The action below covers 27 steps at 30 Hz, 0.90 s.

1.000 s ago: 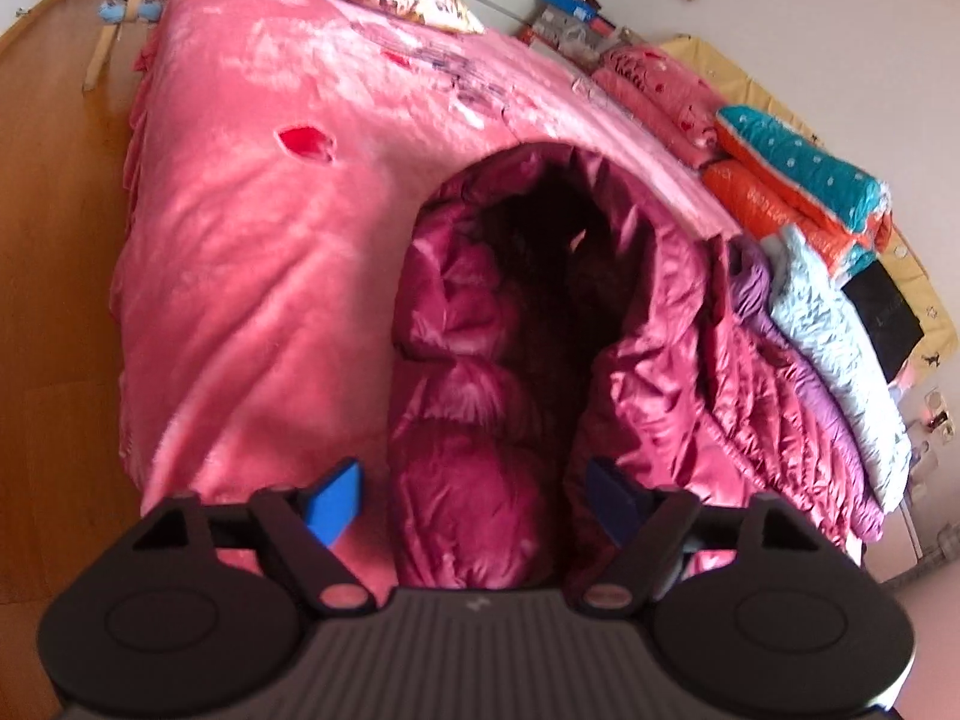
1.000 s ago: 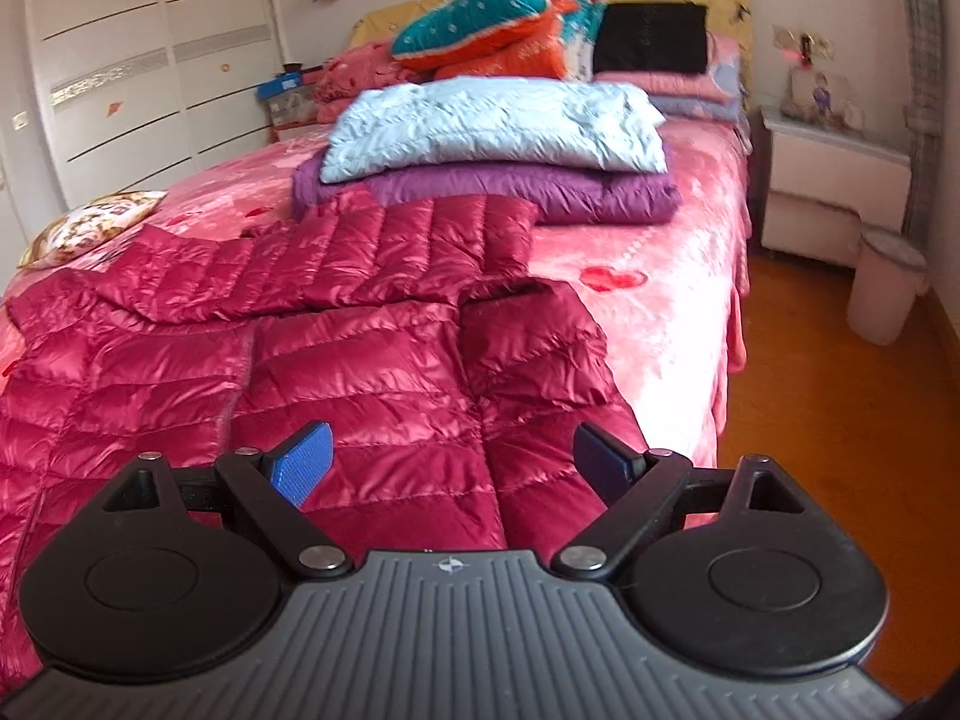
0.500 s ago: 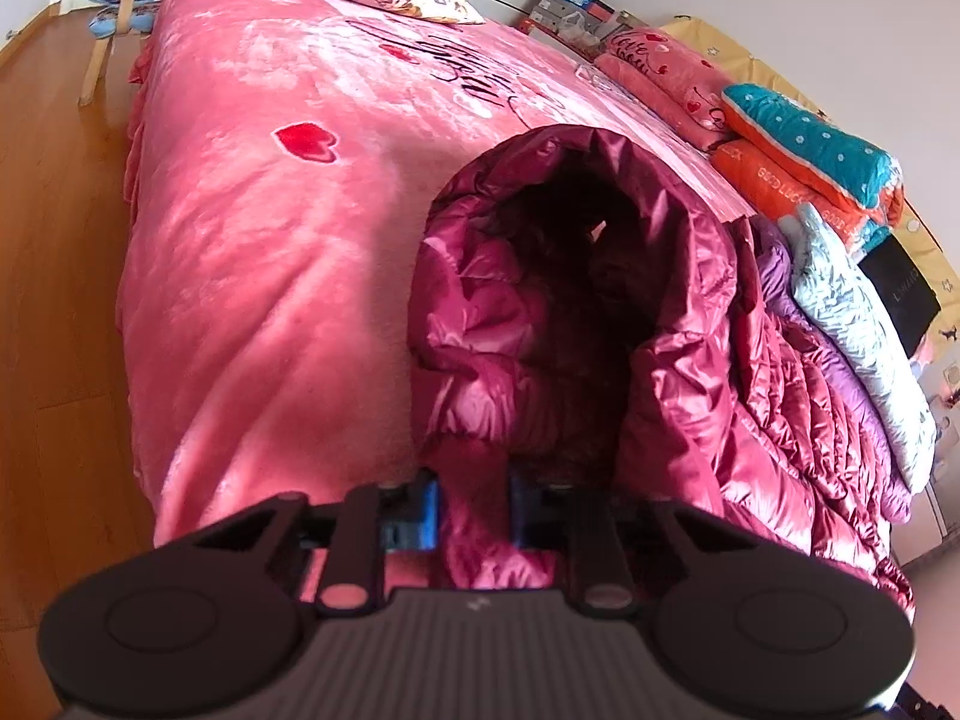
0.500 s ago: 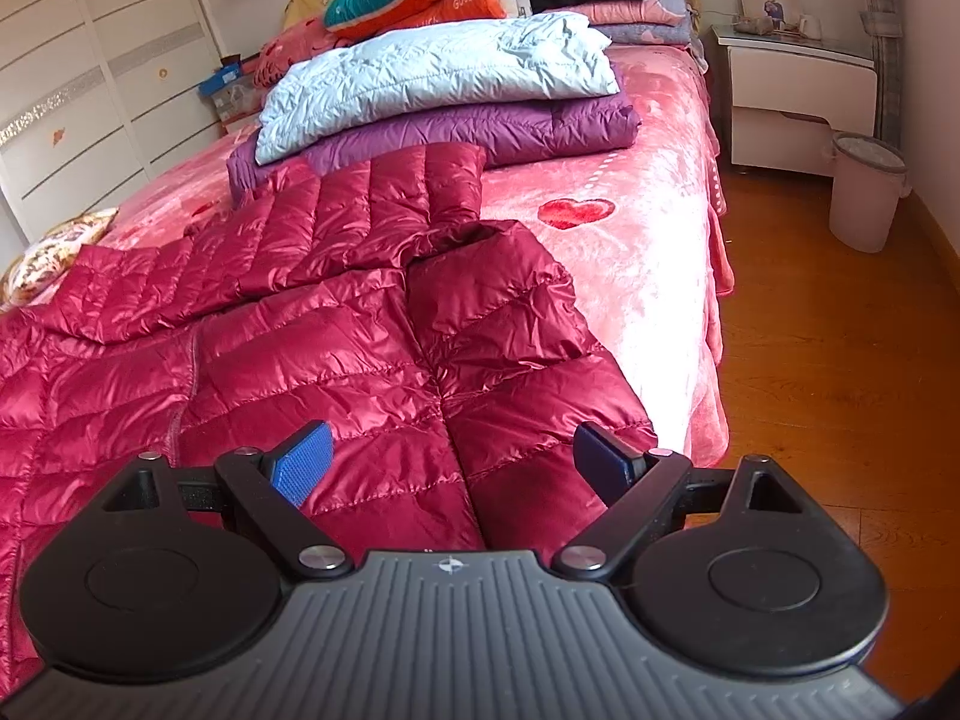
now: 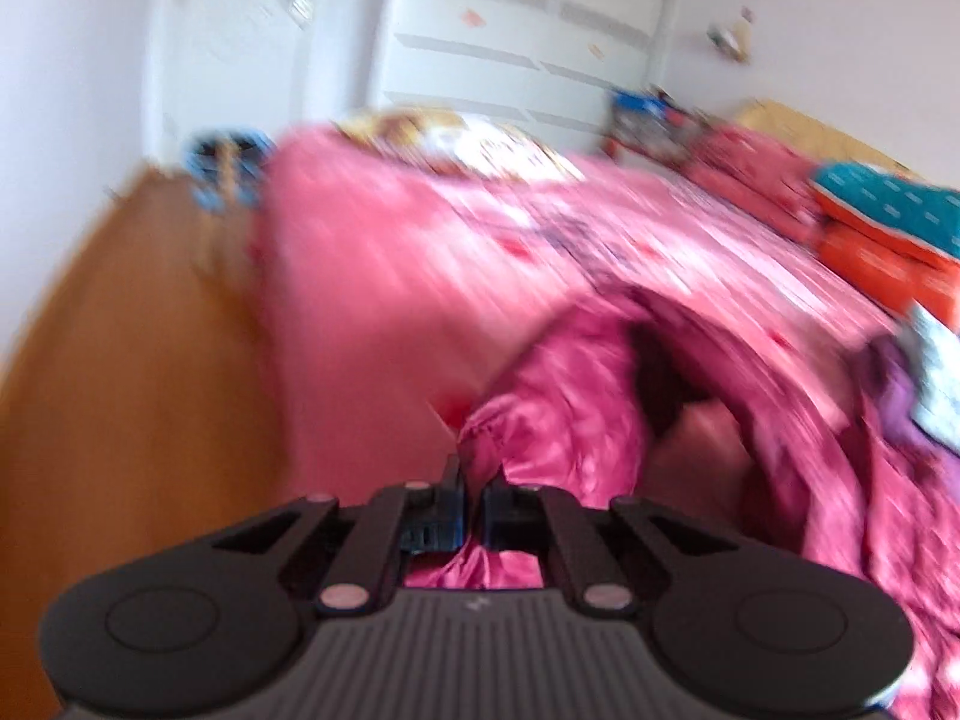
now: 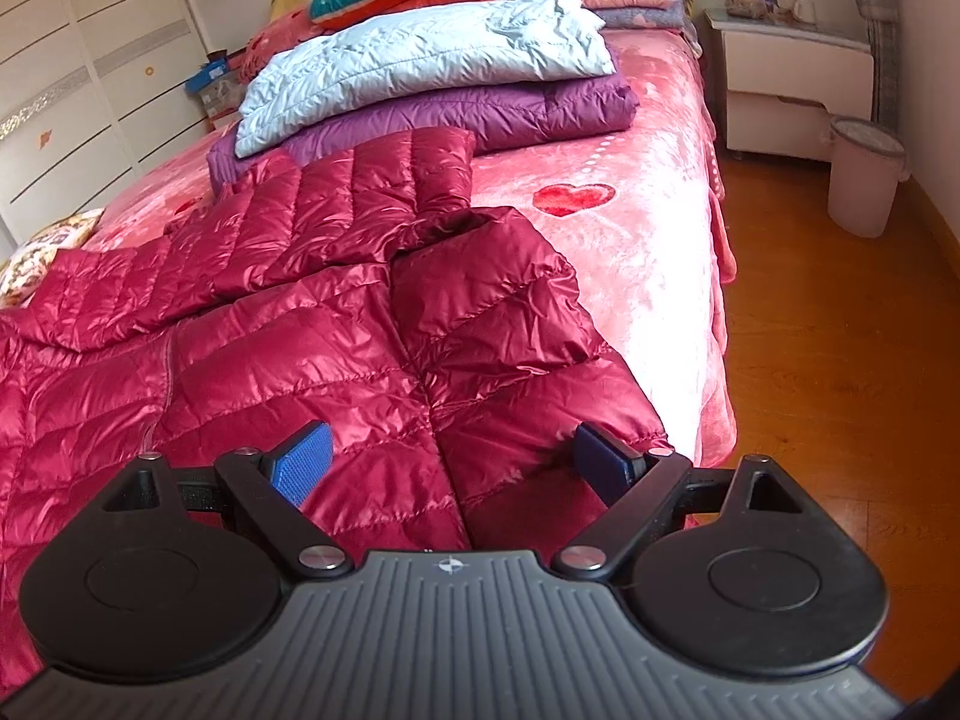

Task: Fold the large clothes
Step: 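Fold the hood over the jacket body with the left gripper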

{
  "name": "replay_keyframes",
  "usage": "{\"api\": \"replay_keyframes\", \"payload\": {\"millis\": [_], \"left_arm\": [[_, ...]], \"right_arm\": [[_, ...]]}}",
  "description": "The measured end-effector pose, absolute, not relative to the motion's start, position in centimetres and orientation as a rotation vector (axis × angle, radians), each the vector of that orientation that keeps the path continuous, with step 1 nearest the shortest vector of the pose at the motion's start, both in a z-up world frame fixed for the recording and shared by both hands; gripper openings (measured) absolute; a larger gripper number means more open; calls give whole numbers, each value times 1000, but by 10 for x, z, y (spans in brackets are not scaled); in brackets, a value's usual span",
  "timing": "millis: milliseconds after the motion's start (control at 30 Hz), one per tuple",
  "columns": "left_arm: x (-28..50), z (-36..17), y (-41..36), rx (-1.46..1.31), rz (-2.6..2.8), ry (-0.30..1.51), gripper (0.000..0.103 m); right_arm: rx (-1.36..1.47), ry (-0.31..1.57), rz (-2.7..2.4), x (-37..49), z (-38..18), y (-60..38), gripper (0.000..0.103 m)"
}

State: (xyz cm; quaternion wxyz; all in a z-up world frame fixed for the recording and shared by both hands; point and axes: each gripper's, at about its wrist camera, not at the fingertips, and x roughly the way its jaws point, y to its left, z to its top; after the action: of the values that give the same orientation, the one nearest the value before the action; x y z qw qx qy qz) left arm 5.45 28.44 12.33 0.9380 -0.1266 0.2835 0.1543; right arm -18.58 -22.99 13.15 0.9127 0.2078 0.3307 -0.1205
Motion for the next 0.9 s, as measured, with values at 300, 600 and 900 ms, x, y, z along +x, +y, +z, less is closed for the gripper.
{"api": "replay_keyframes", "payload": {"millis": [300, 600, 900], "left_arm": [[61, 194, 289, -310, 594, 188, 2], [73, 247, 193, -105, 368, -21, 3], [109, 252, 71, 102, 39, -49, 4]], "right_arm": [[469, 664, -234, -170, 128, -235, 103], [464, 620, -189, -150, 128, -241, 103], [588, 550, -151, -128, 129, -265, 103]]}}
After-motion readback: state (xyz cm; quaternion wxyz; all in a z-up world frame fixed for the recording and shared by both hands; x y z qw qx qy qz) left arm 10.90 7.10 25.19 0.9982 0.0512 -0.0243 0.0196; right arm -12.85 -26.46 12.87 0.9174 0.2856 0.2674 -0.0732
